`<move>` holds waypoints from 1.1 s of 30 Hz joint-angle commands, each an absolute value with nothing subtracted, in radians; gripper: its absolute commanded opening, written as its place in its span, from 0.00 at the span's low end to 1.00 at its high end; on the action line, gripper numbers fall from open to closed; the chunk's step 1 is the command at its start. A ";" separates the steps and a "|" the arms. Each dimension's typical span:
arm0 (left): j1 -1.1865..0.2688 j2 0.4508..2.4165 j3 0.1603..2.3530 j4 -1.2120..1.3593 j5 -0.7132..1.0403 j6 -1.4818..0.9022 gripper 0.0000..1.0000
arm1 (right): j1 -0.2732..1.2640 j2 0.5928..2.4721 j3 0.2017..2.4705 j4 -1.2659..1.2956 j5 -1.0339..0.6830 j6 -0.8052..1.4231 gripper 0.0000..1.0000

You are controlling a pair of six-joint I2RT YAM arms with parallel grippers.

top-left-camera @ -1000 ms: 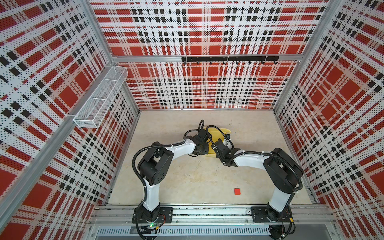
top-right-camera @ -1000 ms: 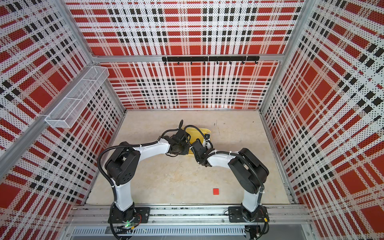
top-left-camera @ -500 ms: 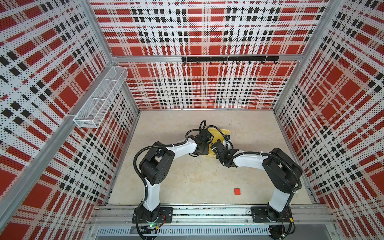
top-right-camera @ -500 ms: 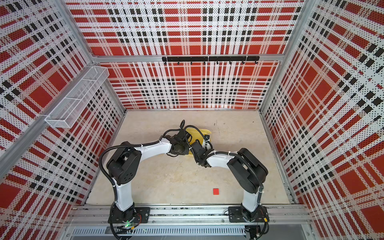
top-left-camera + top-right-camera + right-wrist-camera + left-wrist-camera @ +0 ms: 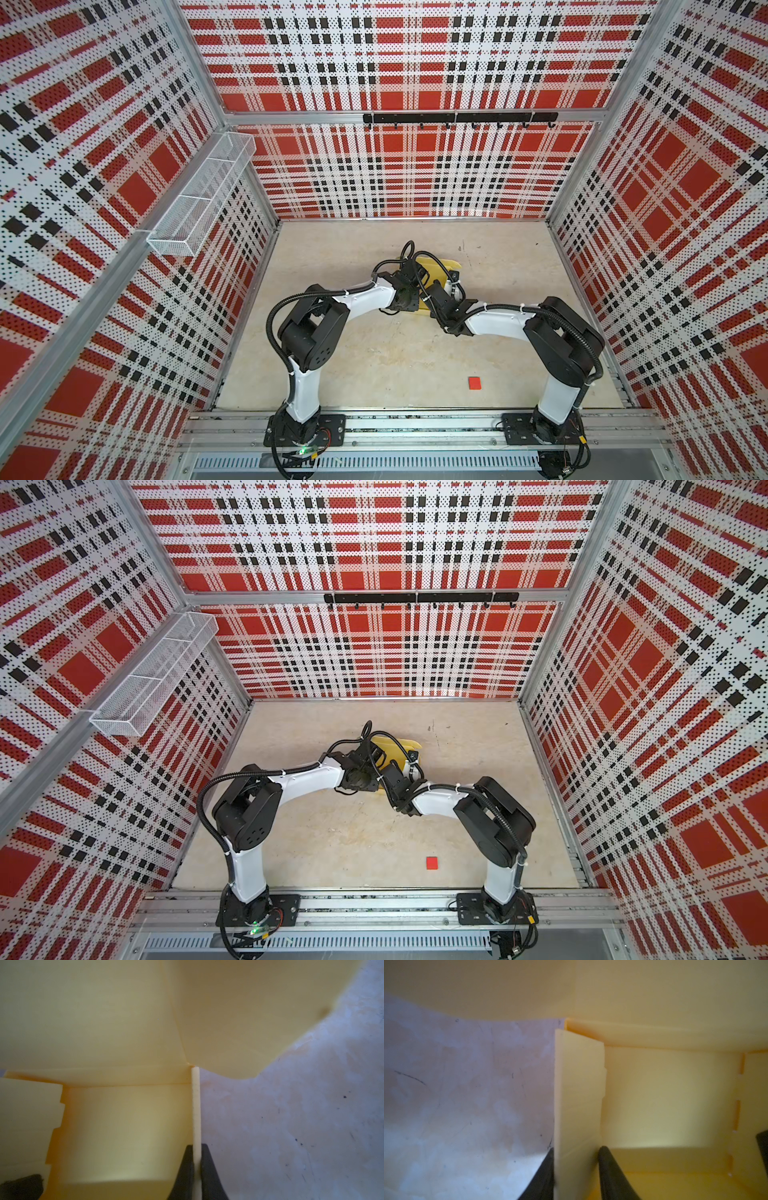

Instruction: Fold the paper box

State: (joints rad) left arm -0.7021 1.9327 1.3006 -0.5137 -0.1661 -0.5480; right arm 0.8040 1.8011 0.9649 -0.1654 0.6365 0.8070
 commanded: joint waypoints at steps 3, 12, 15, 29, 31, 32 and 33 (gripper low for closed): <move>-0.696 1.854 1.289 -0.504 -0.225 -0.545 0.37 | 0.811 1.764 0.928 -0.128 0.665 0.845 0.00; -0.667 1.873 1.319 -0.496 -0.272 -0.502 0.37 | 0.820 1.795 0.965 -0.141 0.651 0.838 0.00; -0.654 1.899 1.328 -0.497 -0.271 -0.500 0.37 | 0.825 1.799 0.951 -0.098 0.645 0.834 0.00; -0.652 2.028 1.410 -0.524 -0.224 -0.519 0.25 | 0.842 1.828 0.970 -0.086 0.634 0.831 0.00; -0.660 2.038 1.422 -0.534 -0.234 -0.520 0.22 | 0.841 1.839 0.982 -0.107 0.632 0.826 0.00; -0.663 2.039 1.425 -0.538 -0.238 -0.518 0.21 | 0.841 1.836 0.991 -0.123 0.638 0.829 0.00; -0.664 2.039 1.427 -0.540 -0.238 -0.516 0.21 | 0.842 1.832 0.994 -0.127 0.641 0.825 0.00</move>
State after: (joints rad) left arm -0.6518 2.0163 1.3998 -0.5144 -0.2173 -0.5095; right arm 0.8280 1.8225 0.9604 -0.1295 0.6353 0.8272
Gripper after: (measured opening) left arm 0.211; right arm 0.079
